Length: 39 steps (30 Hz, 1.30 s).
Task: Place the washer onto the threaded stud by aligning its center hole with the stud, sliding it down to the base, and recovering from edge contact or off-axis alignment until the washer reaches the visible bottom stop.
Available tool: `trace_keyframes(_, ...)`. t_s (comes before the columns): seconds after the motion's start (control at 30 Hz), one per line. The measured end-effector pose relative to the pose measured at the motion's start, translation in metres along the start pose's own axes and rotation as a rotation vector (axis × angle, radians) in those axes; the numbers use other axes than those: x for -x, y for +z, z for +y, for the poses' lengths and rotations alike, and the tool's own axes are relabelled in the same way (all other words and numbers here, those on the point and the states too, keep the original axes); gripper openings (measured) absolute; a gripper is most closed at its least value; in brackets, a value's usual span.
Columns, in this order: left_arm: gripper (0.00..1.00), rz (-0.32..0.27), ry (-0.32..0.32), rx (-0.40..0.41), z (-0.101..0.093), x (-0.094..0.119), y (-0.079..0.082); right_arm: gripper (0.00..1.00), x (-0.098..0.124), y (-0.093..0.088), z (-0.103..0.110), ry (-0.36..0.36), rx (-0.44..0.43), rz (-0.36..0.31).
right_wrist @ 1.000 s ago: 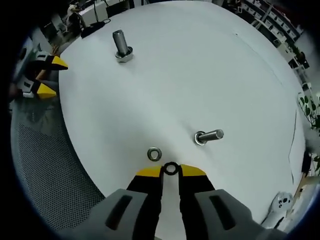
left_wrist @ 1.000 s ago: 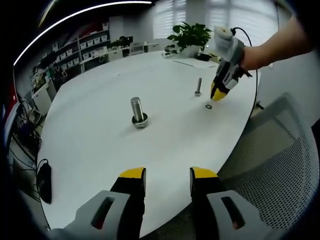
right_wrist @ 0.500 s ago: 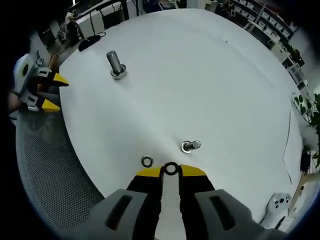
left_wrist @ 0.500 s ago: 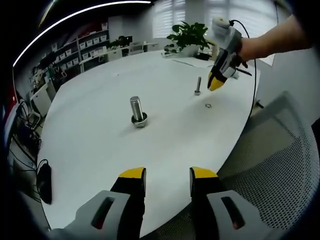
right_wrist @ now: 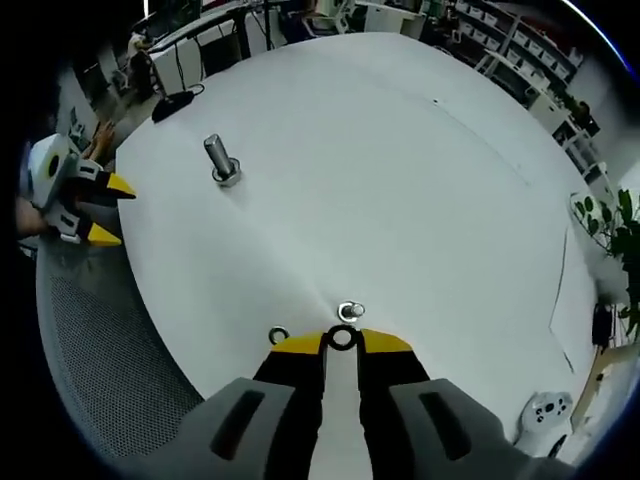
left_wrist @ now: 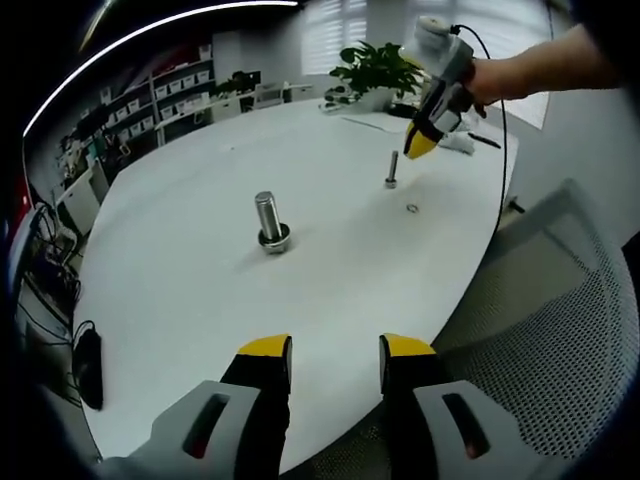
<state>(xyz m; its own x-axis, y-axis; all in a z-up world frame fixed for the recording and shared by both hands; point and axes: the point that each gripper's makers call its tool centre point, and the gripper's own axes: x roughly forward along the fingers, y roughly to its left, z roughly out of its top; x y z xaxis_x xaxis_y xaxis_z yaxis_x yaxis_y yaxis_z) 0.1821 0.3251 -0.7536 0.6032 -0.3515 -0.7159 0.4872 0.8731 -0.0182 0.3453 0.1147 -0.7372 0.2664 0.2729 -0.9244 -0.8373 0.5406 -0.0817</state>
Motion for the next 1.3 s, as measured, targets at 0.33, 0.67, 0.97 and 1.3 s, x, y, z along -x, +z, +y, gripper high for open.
trace_keyframes(0.33, 0.33, 0.007, -0.003, -0.002, -0.001, -0.001, -0.001, 0.14, 0.000, 0.008, -0.007, -0.007, 0.007, -0.019)
trace_keyframes(0.67, 0.33, 0.007, -0.002, -0.001, 0.000, -0.001, 0.000, 0.14, -0.004, 0.012, -0.009, 0.001, 0.018, -0.027)
trace_keyframes(0.97, 0.33, 0.008, -0.003, 0.000, 0.000, -0.001, -0.001, 0.14, -0.009, 0.013, -0.009, 0.005, 0.023, -0.013)
trace_keyframes(1.3, 0.33, 0.011, -0.006, -0.003, -0.001, -0.002, -0.001, 0.14, -0.015, 0.011, -0.009, 0.010, 0.025, 0.010)
